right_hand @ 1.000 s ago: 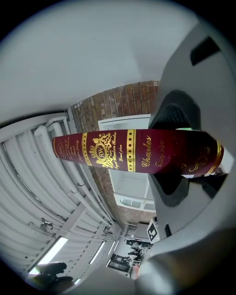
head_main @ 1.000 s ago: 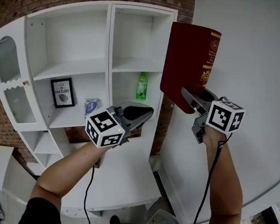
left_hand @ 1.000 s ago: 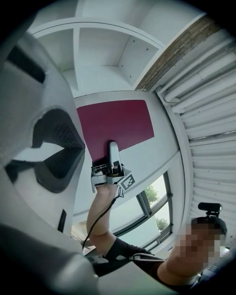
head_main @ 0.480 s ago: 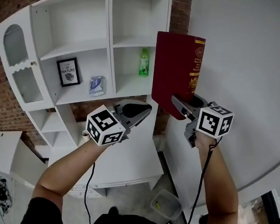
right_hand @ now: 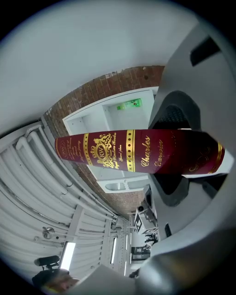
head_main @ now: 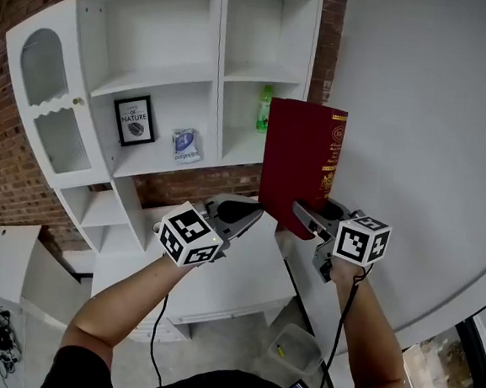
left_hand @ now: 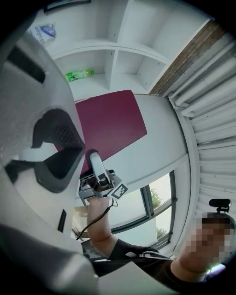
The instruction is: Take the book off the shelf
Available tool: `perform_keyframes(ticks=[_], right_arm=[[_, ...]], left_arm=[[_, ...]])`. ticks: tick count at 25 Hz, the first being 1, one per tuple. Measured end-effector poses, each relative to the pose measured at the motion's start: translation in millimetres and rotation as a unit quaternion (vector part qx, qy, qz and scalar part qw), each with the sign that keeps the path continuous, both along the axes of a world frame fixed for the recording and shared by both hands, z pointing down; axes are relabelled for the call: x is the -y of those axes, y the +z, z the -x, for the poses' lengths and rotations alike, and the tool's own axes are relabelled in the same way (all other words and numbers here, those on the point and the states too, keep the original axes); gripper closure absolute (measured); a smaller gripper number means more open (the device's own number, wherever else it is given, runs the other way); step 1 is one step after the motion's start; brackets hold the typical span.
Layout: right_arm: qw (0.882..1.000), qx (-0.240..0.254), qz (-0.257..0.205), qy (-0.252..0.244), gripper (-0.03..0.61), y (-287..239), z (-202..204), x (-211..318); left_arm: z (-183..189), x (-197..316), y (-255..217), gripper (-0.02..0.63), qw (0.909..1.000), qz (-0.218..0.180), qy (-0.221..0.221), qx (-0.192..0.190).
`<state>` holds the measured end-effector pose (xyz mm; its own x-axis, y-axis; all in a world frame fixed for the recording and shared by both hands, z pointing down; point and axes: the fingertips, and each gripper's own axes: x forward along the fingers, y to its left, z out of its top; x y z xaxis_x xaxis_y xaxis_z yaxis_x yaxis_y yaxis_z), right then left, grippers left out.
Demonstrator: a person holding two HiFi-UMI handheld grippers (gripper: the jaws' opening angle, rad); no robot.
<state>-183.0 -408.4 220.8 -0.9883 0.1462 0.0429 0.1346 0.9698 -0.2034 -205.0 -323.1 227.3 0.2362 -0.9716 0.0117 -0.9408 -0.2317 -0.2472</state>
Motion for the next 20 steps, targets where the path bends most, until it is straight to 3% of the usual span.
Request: perform_keyframes(ticks=[8,14,20], right_arm=[[0.999,-0.010,0.028,0.012,0.341,43,11,-75],[0.998,-0.031,0.046,0.044,0.342,89,-7,-125],[0.993,-0.062,0.082,0.066,0.343,139,-30,-157]], left_arm=[[16,-57,29,0.606,0.9991,0.009,0.021,-0.035],[-7,-105,76,0.606,0.9949,0.036,0.081,-0.049],[-22,-138,116,0.607,0.9899,0.050,0.102,-0.085]])
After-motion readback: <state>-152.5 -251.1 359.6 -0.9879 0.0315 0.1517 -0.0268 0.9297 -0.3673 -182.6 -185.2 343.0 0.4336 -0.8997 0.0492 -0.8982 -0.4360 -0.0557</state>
